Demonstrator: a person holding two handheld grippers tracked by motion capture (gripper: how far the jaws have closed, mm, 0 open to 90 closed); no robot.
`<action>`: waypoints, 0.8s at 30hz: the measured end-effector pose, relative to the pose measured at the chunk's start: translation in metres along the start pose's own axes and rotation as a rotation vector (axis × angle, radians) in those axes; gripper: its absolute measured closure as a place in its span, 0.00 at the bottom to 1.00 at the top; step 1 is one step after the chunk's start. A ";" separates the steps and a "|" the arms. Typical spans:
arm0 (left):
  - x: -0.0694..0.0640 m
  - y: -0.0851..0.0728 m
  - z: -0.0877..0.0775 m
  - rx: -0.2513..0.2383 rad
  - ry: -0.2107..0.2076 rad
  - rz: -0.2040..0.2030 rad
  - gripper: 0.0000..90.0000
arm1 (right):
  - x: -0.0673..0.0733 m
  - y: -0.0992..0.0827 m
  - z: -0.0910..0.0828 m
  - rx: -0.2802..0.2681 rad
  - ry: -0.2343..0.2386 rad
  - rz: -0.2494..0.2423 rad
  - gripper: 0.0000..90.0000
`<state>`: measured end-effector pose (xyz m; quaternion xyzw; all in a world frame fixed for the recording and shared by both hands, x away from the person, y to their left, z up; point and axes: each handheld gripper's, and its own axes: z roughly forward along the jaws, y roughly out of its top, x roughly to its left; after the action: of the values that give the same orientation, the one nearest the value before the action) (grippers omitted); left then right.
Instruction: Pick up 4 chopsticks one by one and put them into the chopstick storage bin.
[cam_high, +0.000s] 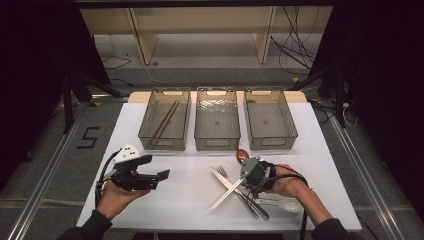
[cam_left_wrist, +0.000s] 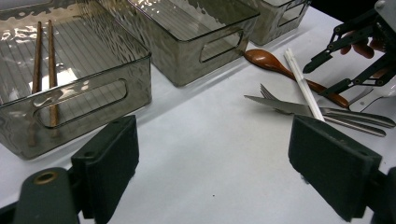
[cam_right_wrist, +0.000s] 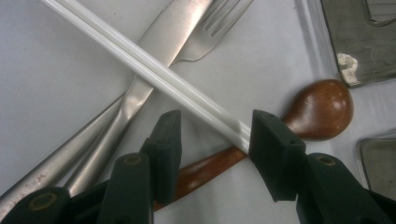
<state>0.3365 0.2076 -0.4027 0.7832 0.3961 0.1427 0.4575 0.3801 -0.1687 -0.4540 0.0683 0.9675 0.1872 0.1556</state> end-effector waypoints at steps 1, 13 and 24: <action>0.000 0.000 0.000 0.002 0.000 0.001 0.18 | 0.000 0.000 0.001 0.000 0.002 -0.003 0.61; 0.000 0.000 0.001 0.007 0.001 -0.001 0.18 | -0.003 0.001 0.007 0.005 0.015 -0.023 0.63; 0.001 -0.001 0.002 0.012 0.001 -0.002 0.18 | -0.003 0.001 0.011 0.015 0.021 -0.048 0.67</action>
<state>0.3377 0.2072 -0.4045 0.7854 0.3981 0.1401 0.4527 0.3871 -0.1648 -0.4628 0.0442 0.9719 0.1766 0.1492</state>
